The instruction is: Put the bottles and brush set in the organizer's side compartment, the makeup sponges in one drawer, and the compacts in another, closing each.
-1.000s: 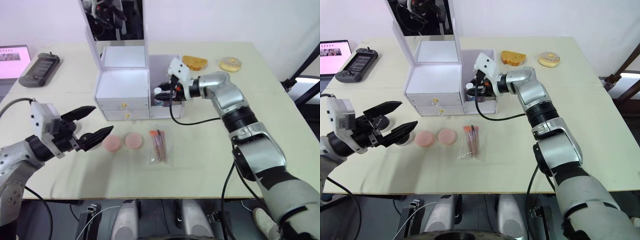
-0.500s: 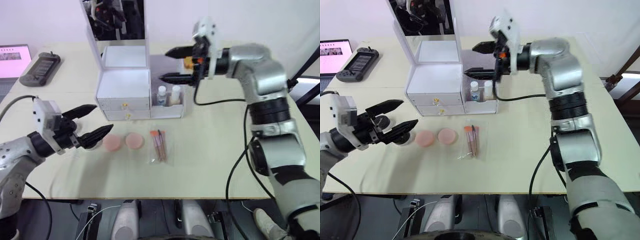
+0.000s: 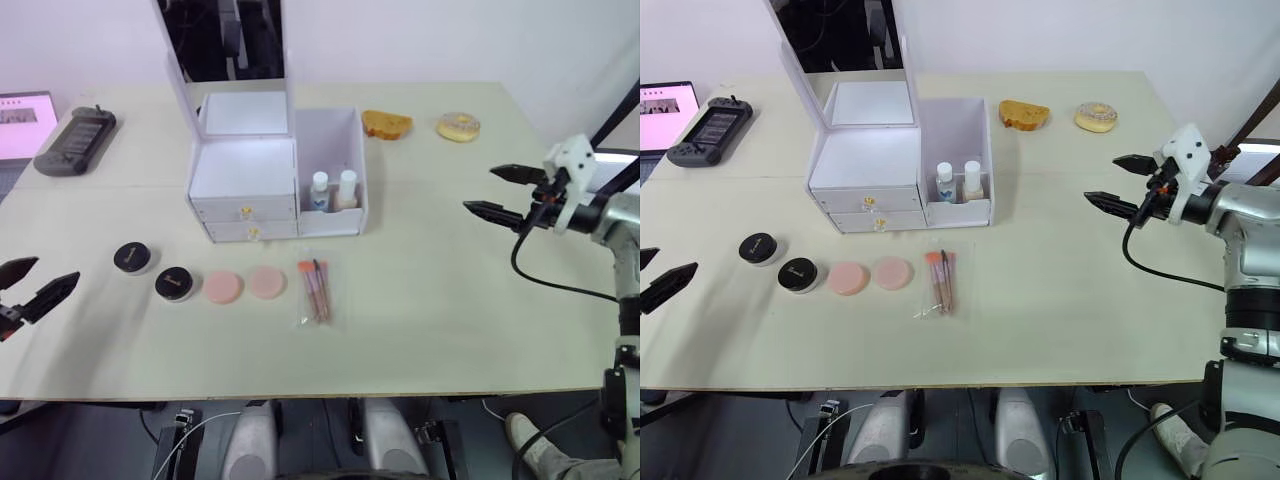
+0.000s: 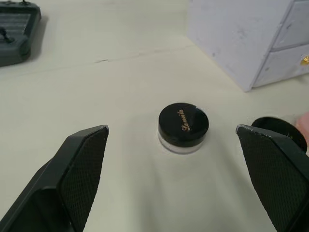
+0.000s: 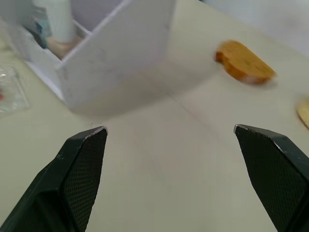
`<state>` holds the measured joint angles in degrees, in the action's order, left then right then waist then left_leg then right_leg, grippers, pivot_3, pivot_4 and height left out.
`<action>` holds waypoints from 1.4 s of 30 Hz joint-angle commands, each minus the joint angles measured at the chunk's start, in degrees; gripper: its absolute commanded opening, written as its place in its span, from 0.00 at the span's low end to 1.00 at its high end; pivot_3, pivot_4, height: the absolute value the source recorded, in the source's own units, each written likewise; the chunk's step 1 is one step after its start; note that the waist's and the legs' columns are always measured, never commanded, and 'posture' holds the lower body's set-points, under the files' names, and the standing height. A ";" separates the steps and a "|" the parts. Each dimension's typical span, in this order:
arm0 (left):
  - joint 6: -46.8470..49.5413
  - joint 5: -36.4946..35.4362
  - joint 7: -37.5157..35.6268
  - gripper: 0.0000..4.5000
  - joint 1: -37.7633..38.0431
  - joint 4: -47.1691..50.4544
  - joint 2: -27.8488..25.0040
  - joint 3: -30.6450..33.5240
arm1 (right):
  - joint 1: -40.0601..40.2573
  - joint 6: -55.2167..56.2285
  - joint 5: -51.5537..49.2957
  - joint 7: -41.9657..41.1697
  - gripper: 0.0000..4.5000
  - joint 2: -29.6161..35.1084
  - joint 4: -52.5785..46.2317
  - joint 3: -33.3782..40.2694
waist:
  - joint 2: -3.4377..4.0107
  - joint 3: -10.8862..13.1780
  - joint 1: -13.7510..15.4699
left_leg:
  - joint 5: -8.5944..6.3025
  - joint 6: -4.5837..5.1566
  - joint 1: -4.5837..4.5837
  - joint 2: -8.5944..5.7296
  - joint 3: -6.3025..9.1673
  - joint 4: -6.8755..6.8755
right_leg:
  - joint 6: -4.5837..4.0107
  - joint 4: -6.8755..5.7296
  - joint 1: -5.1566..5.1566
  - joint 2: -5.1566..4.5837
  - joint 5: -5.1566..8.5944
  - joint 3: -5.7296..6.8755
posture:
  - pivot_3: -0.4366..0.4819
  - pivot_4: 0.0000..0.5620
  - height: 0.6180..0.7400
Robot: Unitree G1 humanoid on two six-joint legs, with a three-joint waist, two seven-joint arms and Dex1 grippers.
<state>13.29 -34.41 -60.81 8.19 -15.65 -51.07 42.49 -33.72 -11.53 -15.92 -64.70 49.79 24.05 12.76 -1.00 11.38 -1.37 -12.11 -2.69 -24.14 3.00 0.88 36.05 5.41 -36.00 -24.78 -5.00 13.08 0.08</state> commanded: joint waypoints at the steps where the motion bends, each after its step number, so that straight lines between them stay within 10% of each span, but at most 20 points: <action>1: -3.23 1.16 -0.90 1.00 -0.44 -6.40 -2.47 3.42 | 3.58 5.80 0.54 1.16 0.99 1.93 2.36 3.22 | -0.02 -0.01 0.04 | 0.00 0.00 0.06 0.02 0.00 0.00 | 0.01 -0.01 0.02 0.00 0.00 0.00 | 0.48 0.27 1.00; 11: -3.70 2.56 0.39 1.00 -2.69 -7.52 -3.19 1.16 | 3.63 3.79 0.41 1.63 0.99 2.61 -1.09 1.00 | 0.01 -0.01 -0.15 | 0.00 -0.01 0.10 0.07 -0.14 -0.05 | -0.07 -0.04 -0.02 -0.05 -0.04 -0.02 | 0.48 0.27 1.00; 20: 27.76 -8.92 10.16 1.00 0.55 22.36 -2.60 -4.53 | 0.49 -15.03 -6.34 -2.40 0.99 2.89 -23.71 -5.42 | 0.01 -0.01 0.27 | -0.01 -0.01 0.09 0.10 -0.17 -0.03 | -0.04 -0.06 -0.03 -0.05 -0.03 -0.05 | 0.48 0.27 1.00; 30: 54.43 -31.36 20.02 0.01 -9.58 43.09 -2.04 -17.78 | 2.34 -27.30 -13.09 -2.07 1.00 0.34 -40.80 -12.73 | -0.01 0.00 0.58 | 0.00 0.00 0.07 0.08 -0.15 0.05 | -0.02 -0.07 -0.01 -0.03 -0.02 -0.05 | 0.48 0.27 1.00; 37: 59.55 -45.07 34.16 0.01 -20.46 41.98 8.48 -27.63 | 3.19 -47.64 -21.86 3.29 1.00 1.13 -47.83 -14.40 | -0.07 -0.03 0.74 | 0.01 0.02 0.08 0.06 -0.04 0.18 | 0.00 -0.11 0.13 0.01 -0.04 -0.06 | 0.48 0.27 1.00; 42: 57.49 -38.12 40.72 0.01 -24.07 41.02 13.46 -34.66 | 1.77 -61.75 -28.99 10.44 1.00 -2.86 -48.14 -11.34 | -0.13 -0.06 0.64 | 0.01 0.02 0.13 0.04 0.02 0.23 | -0.02 -0.11 0.18 0.06 -0.05 -0.06 | 0.48 0.27 1.00</action>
<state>71.96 -75.70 -22.31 -15.04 25.55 -37.78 9.61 -30.23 -66.99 -41.96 -57.16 47.40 -23.28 -0.56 -1.13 11.32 -0.74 -12.10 -2.67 -23.95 3.04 0.94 36.28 5.38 -36.12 -24.51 -4.92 13.03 0.02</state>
